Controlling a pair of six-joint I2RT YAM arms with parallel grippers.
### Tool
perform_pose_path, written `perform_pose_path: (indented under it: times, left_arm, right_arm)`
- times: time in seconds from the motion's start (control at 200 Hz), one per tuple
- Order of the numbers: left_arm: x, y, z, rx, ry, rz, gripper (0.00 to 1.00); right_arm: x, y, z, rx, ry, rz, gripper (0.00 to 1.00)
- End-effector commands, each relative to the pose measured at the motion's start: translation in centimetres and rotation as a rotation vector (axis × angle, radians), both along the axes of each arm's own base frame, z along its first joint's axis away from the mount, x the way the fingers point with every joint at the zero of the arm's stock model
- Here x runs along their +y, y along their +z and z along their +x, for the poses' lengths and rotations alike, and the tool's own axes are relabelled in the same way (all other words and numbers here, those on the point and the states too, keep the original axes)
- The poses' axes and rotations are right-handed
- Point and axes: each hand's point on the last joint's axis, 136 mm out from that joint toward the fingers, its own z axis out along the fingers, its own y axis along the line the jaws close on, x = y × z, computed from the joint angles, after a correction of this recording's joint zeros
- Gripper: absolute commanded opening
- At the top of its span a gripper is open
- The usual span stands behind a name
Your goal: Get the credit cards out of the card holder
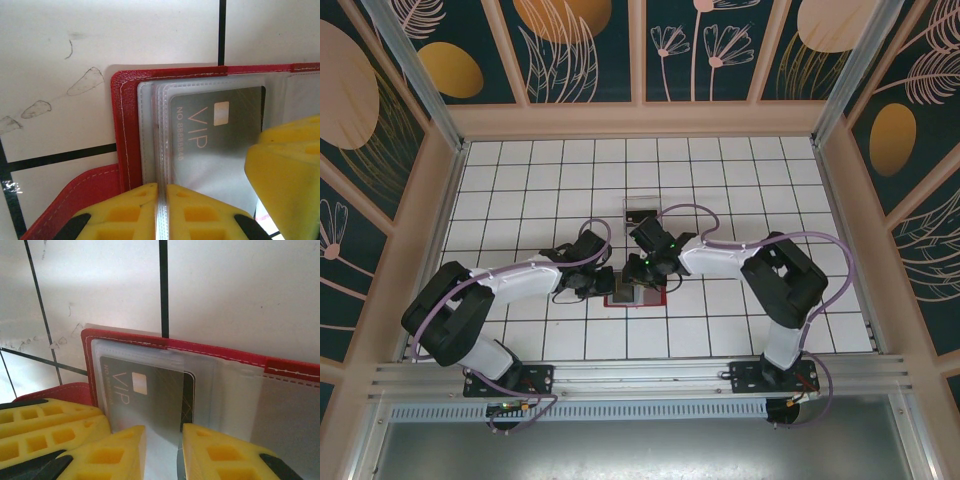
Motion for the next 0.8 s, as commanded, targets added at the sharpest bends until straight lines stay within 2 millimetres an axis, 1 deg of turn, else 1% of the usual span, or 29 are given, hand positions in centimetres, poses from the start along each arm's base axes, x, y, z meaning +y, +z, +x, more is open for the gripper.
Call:
perform_pose_path:
  times: [0.0,0.16,0.305,0.48,0.576,0.656,0.726,0.796]
  left_arm:
    - [0.5,-0.8,-0.4,0.011,-0.006,0.034,0.14]
    - [0.5,-0.8,-0.4,0.012,-0.006,0.033,0.14]
    - [0.5,-0.8,-0.3,0.011,-0.005,0.035,0.14]
    - [0.5,-0.8,-0.3,0.011,-0.003,0.035,0.14]
    - [0.5,-0.7,-0.3,0.010,-0.004,0.035,0.14]
    - [0.5,-0.8,-0.3,0.012,-0.005,0.036,0.15]
    - [0.5,-0.7,-0.3,0.011,-0.005,0.038,0.19]
    - [0.5,-0.7,-0.3,0.010,-0.006,0.038,0.19]
  right_arm:
    - [0.5,-0.2,-0.2,0.004,0.021,-0.002,0.27]
    - [1.0,0.2,-0.3,0.005,0.030,0.024,0.27]
    - [1.9,0.9,-0.5,0.003,0.047,0.082,0.27]
    - [2.3,0.5,-0.8,0.022,0.061,0.092,0.27]
    - [1.6,-0.3,-0.8,0.029,0.049,0.044,0.27]
    - [0.5,-1.0,-0.7,0.025,0.033,-0.031,0.27]
    - [0.0,-1.1,-0.5,0.015,0.028,-0.066,0.27]
    - [-0.4,-0.9,-0.4,0.006,0.025,-0.086,0.27]
